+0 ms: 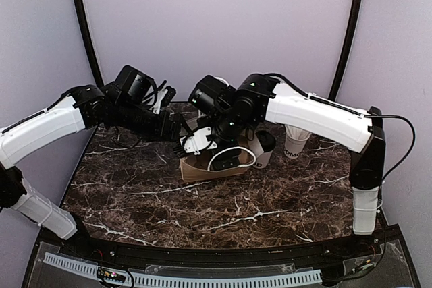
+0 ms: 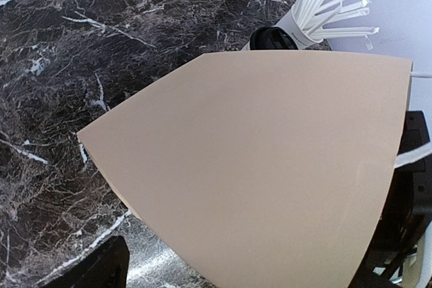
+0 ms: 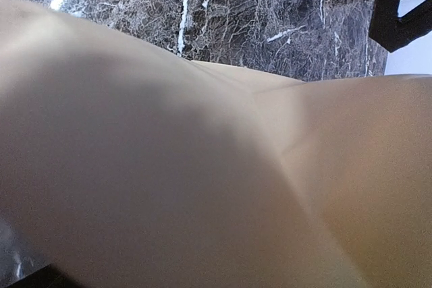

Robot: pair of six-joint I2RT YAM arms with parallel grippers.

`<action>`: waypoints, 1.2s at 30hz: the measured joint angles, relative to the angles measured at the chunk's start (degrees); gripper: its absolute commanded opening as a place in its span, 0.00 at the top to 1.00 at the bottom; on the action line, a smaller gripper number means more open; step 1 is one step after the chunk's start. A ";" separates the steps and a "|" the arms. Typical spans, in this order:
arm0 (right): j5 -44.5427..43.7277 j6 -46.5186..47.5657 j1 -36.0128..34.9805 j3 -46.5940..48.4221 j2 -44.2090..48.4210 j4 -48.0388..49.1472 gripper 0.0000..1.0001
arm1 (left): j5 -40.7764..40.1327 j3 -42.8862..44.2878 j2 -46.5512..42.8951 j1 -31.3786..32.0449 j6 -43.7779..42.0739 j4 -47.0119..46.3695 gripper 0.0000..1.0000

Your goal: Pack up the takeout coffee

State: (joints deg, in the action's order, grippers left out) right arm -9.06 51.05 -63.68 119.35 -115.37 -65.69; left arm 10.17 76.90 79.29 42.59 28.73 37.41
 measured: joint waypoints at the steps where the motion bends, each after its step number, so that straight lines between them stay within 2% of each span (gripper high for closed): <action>1: -0.04 -0.07 0.04 0.00 0.00 -0.04 0.01 | -0.44 0.17 0.22 0.22 0.50 0.26 0.13; 9: -0.11 -0.90 1.09 -1.57 0.55 0.31 0.01 | -4.87 3.91 0.39 0.44 -0.02 4.57 0.20; 22: -2.84 -1.18 4.17 -5.25 1.31 0.42 0.01 | -4.59 4.07 2.80 0.44 -4.15 7.41 0.21; 32: -7.91 2.69 4.17 -16.31 4.50 11.65 0.01 | -3.50 4.09 2.82 0.33 -5.84 7.45 0.25; 36: -9.29 4.07 4.17 -18.16 4.66 15.28 0.01 | -3.17 4.09 2.82 -0.17 -6.27 7.45 0.24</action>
State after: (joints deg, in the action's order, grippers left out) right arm -18.35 55.11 -59.51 101.19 -110.72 -50.41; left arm 7.01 80.99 82.11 42.41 22.46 44.86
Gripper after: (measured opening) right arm 0.986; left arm 0.750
